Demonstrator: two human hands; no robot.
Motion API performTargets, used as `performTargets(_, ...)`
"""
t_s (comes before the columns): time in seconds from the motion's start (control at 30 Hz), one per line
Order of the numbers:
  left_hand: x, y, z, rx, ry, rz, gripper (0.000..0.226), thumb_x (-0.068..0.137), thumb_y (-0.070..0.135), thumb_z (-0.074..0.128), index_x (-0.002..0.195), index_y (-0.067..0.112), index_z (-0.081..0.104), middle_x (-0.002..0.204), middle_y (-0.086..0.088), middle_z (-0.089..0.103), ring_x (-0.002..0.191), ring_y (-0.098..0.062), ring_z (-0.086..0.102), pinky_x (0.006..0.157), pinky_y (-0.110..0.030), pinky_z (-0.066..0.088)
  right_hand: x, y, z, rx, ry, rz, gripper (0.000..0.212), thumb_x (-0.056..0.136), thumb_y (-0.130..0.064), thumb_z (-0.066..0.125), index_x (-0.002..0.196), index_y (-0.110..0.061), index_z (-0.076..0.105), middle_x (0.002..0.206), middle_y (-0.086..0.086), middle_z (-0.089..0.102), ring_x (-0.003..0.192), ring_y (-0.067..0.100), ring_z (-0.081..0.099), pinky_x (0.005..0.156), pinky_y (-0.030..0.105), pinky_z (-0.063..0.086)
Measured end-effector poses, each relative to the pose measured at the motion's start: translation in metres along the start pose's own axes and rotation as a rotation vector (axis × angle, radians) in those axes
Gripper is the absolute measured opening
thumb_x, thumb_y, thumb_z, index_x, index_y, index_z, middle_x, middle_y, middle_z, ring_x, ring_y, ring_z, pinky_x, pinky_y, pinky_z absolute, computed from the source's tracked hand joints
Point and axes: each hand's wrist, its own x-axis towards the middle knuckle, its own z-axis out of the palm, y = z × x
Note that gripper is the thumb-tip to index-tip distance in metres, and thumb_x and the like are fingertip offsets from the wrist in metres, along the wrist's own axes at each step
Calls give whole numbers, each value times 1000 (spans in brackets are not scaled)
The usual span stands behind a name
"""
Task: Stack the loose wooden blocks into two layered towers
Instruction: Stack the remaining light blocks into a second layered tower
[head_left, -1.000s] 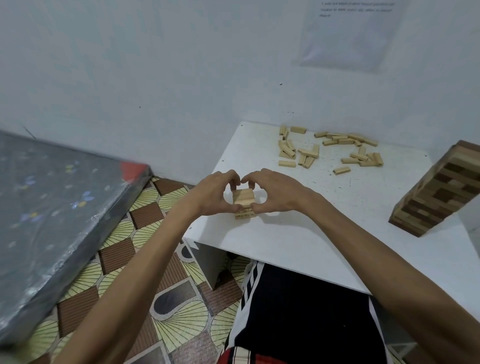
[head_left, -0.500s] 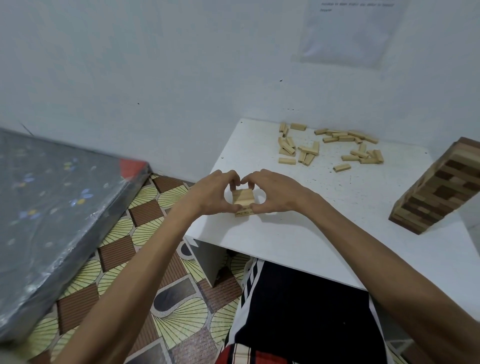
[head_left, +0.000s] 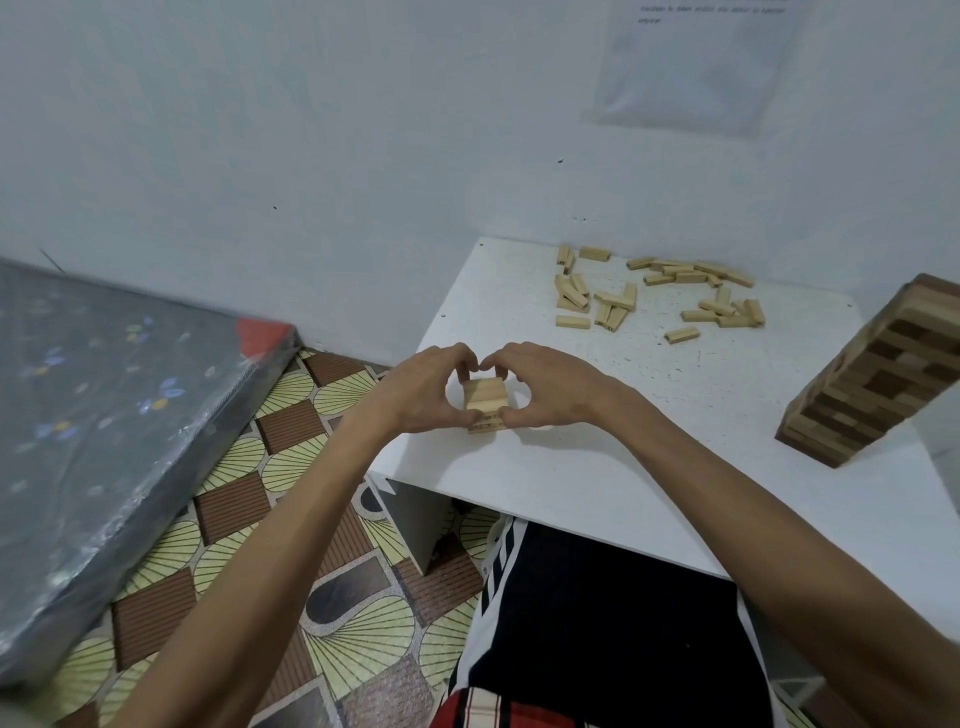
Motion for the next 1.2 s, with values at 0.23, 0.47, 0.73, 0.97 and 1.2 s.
performTargets(0.23,-6,-3,5,19,-26,-18,77,75,62,77,138,30,45,122,21,57,103,-8,51,83,-33,46,-1,1,3,24,-29,31,75,85,-55,66,150,-29,38,131,-9,54,121,14,50,96,41,49)
performTargets(0.47,-8,-5,2,-26,-34,-27,87,74,81,60,144,33,41,129,22,57,111,-6,53,92,-36,47,-8,6,-3,35,20,76,70,90,-60,62,150,-33,38,135,-13,53,123,10,48,96,36,45)
performTargets(0.73,19,19,-7,-97,44,27,55,85,71,49,122,32,62,118,20,64,104,-3,59,91,-34,51,-26,28,-20,20,123,165,47,99,-56,55,137,-28,58,135,-9,58,124,11,53,90,29,42)
performTargets(0.97,65,54,2,-174,62,154,20,96,35,66,113,25,69,113,17,68,99,-5,63,81,-25,48,-45,50,-40,-46,142,293,43,100,-44,59,139,-25,57,143,-4,56,134,17,47,98,37,45)
performTargets(1.2,114,65,17,-64,-6,149,24,97,30,64,119,21,68,118,8,68,101,-11,64,89,-31,52,-40,83,-46,-57,151,398,42,100,-39,60,138,-19,59,144,2,56,135,22,47,103,41,45)
